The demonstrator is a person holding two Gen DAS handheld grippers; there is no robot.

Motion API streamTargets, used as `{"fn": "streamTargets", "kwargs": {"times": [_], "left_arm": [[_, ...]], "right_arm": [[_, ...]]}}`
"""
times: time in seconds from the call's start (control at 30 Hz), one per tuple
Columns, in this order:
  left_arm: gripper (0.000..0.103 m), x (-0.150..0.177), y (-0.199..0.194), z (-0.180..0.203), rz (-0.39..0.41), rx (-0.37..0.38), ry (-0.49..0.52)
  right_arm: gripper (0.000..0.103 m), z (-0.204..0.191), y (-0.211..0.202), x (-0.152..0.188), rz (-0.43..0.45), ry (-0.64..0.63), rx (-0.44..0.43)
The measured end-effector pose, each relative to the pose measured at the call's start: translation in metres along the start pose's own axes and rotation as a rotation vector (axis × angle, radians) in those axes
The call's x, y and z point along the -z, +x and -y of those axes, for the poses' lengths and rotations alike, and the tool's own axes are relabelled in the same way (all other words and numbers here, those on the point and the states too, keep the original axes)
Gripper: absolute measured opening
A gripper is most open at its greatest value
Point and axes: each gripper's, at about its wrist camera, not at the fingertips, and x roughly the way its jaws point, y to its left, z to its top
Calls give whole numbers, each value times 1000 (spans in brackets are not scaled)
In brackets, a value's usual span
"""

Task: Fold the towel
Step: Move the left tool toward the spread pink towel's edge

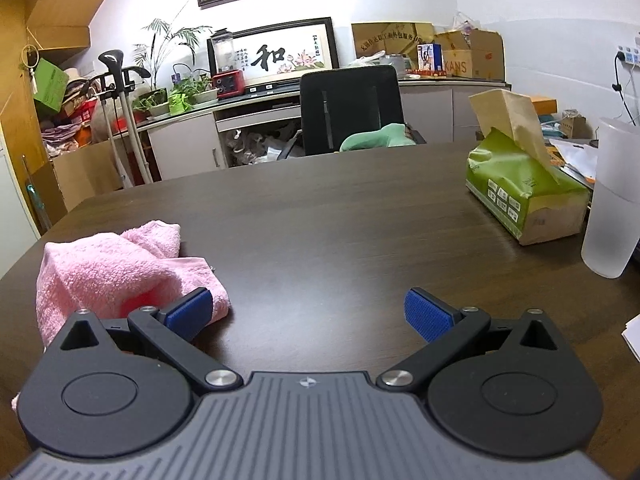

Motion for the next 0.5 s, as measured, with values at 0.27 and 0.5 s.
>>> {"fn": "streamTargets", "kwargs": {"times": [0.27, 0.5], "left_arm": [[103, -17, -13, 29, -10, 128, 4], [103, -26, -11, 68, -13, 182, 51]], "right_arm": [[103, -3, -2, 1, -1, 1, 20], [103, -4, -6, 0, 5, 6, 10]]}}
